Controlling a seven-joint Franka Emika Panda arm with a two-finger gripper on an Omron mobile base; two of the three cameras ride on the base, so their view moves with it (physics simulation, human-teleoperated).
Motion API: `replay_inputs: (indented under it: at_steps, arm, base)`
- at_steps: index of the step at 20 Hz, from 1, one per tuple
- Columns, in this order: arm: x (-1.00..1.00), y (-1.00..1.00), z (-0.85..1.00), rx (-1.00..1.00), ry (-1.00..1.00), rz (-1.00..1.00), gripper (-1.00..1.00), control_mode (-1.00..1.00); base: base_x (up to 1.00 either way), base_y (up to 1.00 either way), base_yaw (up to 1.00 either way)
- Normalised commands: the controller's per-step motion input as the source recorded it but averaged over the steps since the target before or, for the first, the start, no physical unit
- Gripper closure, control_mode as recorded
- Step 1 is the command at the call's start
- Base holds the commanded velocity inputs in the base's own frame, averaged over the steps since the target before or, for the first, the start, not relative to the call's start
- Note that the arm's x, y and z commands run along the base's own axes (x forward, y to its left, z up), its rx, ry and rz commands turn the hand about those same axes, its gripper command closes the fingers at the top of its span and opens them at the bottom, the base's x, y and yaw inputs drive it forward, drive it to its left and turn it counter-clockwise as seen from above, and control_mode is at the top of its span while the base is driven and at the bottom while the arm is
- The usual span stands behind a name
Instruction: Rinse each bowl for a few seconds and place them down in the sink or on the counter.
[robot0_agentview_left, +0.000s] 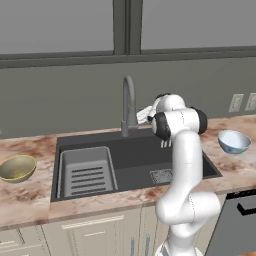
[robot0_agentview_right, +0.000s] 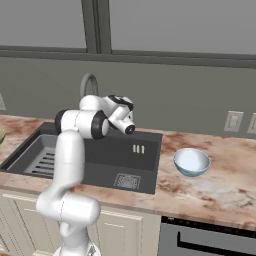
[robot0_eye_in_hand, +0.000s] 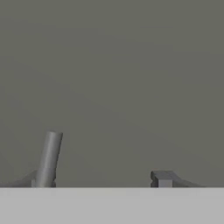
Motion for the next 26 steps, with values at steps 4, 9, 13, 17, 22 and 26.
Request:
replay_inputs:
  at_steps: [4, 9, 13, 17, 22, 26]
  arm:
    - [0.22, -0.01, -0.15, 0.04, 0.01, 0.00, 1.00, -1.00]
    - [0.03, -0.19, -0.11, 0.05, 0.03, 0.00, 1.00, -1.00]
    - [0.00, -0.25, -0.15, 0.04, 0.05, 0.00, 1.00, -1.00]
    - [-0.08, -0.34, -0.19, 0.04, 0.06, 0.00, 1.00, -1.00]
    - [-0.10, -0.45, -0.20, 0.05, 0.06, 0.00, 1.00, -1.00]
    - [-0.15, -0.49, -0.20, 0.05, 0.05, 0.00, 1.00, -1.00]
  base:
    - [0.00, 0.00, 0.00]
    - [0.00, 0.00, 0.00]
    - [0.00, 0.00, 0.00]
    - [0.00, 0.00, 0.00]
    - [0.00, 0.00, 0.00]
    - [0.00, 0.00, 0.00]
